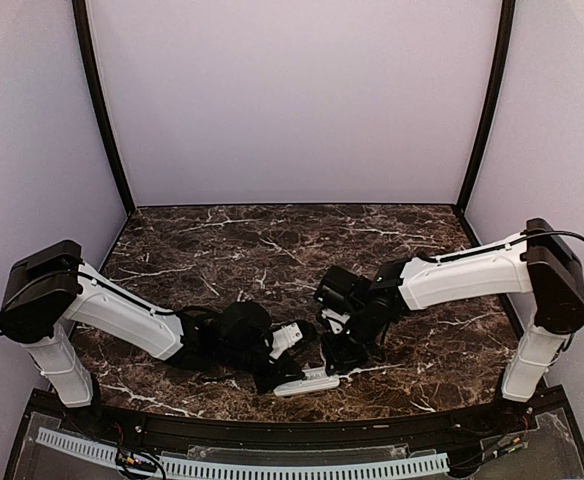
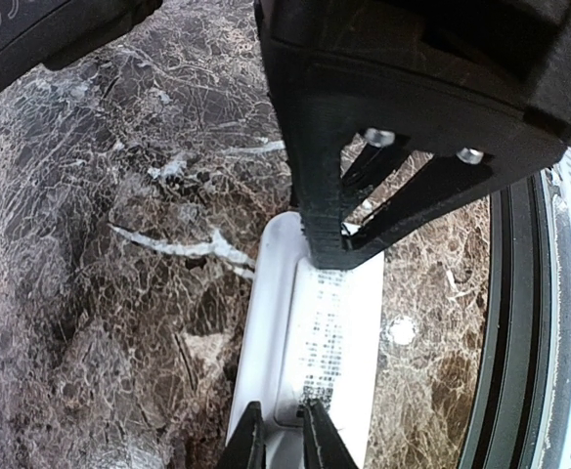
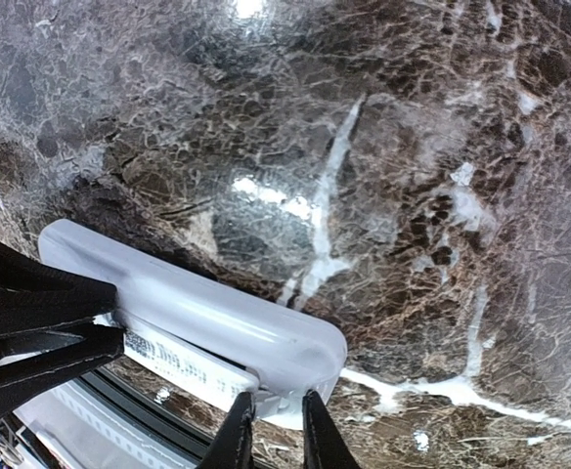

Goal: Load the batteries into the remote control
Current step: Press the battery cover onto the remote control.

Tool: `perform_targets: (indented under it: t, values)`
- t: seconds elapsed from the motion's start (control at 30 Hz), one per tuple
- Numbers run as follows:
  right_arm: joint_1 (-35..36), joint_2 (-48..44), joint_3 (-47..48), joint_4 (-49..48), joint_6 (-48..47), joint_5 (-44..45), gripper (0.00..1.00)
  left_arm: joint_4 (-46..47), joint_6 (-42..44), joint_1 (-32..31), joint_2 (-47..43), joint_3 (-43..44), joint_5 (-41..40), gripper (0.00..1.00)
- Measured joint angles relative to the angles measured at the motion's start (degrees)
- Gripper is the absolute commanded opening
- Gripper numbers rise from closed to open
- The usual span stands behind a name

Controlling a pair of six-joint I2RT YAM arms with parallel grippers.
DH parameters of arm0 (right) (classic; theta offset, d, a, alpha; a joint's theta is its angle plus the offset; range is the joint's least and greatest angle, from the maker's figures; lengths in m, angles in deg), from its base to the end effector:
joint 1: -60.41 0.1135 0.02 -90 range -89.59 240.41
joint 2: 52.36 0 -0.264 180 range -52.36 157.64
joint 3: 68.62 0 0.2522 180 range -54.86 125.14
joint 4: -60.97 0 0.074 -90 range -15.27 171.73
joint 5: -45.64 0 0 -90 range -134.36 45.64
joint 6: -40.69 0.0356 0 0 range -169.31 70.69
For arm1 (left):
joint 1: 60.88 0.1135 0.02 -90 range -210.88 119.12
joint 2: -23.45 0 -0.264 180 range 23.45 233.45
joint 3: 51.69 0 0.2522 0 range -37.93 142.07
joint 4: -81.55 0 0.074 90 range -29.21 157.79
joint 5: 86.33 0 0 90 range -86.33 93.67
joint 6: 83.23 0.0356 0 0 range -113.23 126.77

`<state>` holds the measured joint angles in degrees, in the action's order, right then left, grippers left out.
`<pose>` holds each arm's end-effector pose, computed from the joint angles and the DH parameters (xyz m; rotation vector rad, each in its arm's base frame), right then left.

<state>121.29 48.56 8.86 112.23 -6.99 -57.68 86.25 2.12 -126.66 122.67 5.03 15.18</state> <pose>0.1535 0.2923 0.1676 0.5438 -3.0290 -0.5471 0.1307 -0.3078 0.1370 1.3032 1.9771 -0.8629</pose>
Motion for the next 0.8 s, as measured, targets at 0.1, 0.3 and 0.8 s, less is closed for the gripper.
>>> perform_targets:
  t: [0.1, 0.3, 0.8]
  values:
    - [-0.20, -0.02, 0.02, -0.35, -0.07, -0.68, 0.12, -0.02, 0.00, 0.00, 0.00, 0.00, 0.00, 0.13]
    - [-0.15, 0.15, 0.68, -0.39, -0.39, -0.98, 0.09, -0.04, 0.00, 0.00, 0.02, 0.02, 0.00, 0.13]
    - [0.17, 0.63, 1.31, 0.20, -0.24, -0.57, 0.02, -0.04, 0.02, 0.00, 0.00, 0.00, 0.00, 0.13]
